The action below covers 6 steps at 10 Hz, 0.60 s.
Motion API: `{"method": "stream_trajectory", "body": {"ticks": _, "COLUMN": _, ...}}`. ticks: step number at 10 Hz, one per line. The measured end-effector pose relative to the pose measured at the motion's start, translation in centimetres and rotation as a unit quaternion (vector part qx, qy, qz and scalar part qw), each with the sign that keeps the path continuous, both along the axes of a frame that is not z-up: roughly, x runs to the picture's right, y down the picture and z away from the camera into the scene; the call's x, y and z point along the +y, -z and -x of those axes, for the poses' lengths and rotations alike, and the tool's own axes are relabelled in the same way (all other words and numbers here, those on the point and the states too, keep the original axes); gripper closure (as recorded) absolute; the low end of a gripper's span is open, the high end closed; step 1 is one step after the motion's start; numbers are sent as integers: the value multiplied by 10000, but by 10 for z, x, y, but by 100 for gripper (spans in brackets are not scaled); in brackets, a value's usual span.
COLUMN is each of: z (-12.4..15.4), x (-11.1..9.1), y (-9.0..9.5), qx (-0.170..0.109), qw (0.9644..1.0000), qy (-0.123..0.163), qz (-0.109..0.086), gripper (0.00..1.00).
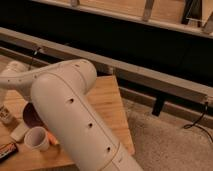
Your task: Drag the ceramic bowl in a circle
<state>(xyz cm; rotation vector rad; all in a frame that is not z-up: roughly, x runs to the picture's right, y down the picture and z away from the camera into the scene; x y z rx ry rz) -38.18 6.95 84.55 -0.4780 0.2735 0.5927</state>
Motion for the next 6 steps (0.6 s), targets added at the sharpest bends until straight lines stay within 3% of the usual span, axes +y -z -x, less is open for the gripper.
{"method": "stream_trajectory", "body": {"ticks": 3, "z": 17, "x": -34, "y": -21, "qx": 145, "qw": 9995, "qy": -182, "qz": -189, "gripper": 100}}
{"method": "stream_trajectory", "body": {"ticks": 6, "z": 6, "x": -65, "y": -44, "qx": 486, "qw": 9972, "qy": -468, "qz": -318, "gripper": 100}}
